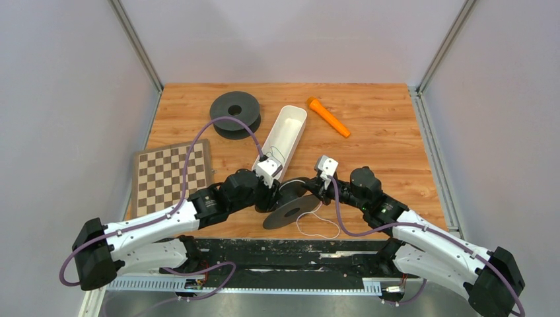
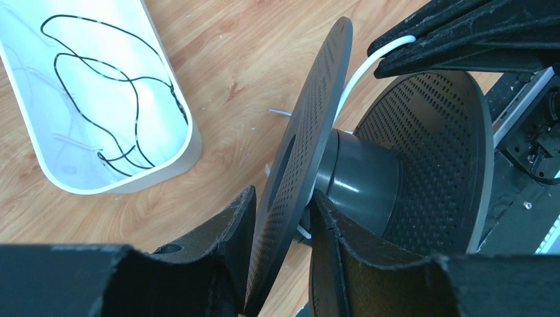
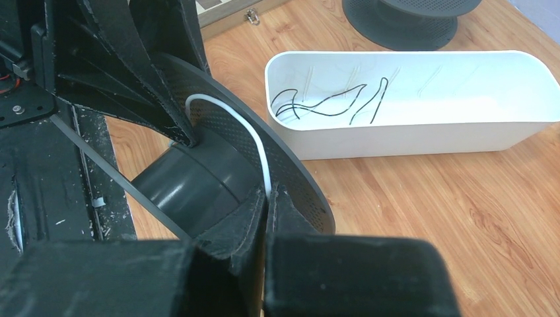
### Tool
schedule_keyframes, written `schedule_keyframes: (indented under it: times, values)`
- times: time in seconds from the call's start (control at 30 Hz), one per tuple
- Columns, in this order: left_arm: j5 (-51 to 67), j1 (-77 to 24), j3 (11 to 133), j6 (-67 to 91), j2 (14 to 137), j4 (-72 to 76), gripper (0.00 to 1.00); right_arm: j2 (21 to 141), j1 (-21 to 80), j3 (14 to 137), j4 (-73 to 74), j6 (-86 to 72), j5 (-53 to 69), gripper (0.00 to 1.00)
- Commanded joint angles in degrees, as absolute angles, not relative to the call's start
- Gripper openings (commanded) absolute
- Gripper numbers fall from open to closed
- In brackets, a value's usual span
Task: Wrap the cables
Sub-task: Wrap the cable around the cable reel.
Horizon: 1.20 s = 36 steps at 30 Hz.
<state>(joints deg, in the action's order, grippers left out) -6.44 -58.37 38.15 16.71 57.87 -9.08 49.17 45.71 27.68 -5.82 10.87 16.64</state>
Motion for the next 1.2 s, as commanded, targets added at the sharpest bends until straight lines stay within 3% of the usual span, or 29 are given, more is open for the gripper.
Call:
schedule_keyframes:
  times: [0.0, 0.17, 0.37, 0.57, 0.77, 0.83, 0.9, 1.17]
  values:
    - [-6.2, -58.3, 39.1, 17.9, 57.8, -5.4, 0.45, 48.9, 45.9, 27.6, -5.6, 11.8, 17.8, 0.0]
    - [-7.2, -58.3, 39.0, 17.9, 58.5, -5.0, 0.43, 48.6, 45.9, 27.6, -5.6, 11.7, 17.8, 0.0]
    - [-7.9, -58.3, 39.0, 17.9, 60.0, -5.2, 0.35, 48.4, 45.9, 27.5, -5.6, 11.6, 17.6, 0.0]
    - [-9.2, -58.3, 38.1, 17.9, 59.5, -5.8, 0.21, 48.5, 45.9, 26.8, -5.6, 11.1, 16.4, 0.02]
    - [-8.2, -58.3, 38.5, 17.2, 59.4, -6.4, 0.0, 48.3, 45.9, 26.8, -5.6, 10.9, 16.4, 0.03]
    - [-7.4, -58.3, 38.8, 17.3, 59.6, -6.8, 0.0, 48.3, 45.9, 27.0, -5.6, 10.7, 16.9, 0.04]
    - [-6.4, -58.3, 39.5, 17.7, 59.8, -7.8, 0.0, 48.3, 45.9, 27.1, -5.6, 9.9, 17.4, 0.09]
    - [-12.3, -58.3, 42.6, 18.6, 55.1, -15.5, 0.0, 40.3, 45.9, 31.7, -1.7, -6.9, 11.4, 0.46]
